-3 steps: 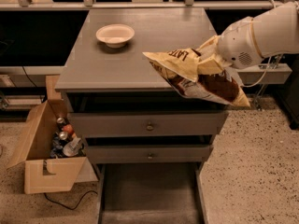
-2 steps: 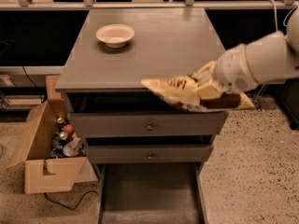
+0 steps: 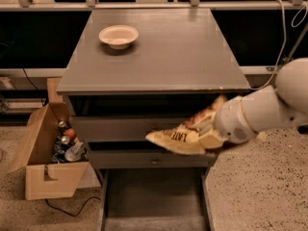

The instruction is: Place brown chip bag into bottom drawer

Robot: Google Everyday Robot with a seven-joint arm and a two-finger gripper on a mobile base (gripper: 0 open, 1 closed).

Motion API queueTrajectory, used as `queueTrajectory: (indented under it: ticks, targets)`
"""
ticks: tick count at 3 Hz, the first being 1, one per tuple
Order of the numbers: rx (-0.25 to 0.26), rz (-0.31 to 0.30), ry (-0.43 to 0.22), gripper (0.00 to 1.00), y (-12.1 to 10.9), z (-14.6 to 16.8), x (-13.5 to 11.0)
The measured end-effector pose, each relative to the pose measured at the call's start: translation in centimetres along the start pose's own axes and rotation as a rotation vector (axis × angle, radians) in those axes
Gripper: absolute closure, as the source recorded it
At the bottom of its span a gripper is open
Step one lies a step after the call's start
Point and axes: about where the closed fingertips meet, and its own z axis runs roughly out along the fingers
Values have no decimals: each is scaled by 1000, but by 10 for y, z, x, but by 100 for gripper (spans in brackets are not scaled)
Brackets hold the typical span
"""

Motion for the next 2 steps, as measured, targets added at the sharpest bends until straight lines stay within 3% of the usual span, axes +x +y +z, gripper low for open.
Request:
queueTrajectory:
  ticks: [1,2]
  targets:
    - [-56,28,-17,100,26,67,20]
    - [-57,28,-17,100,26,67,20]
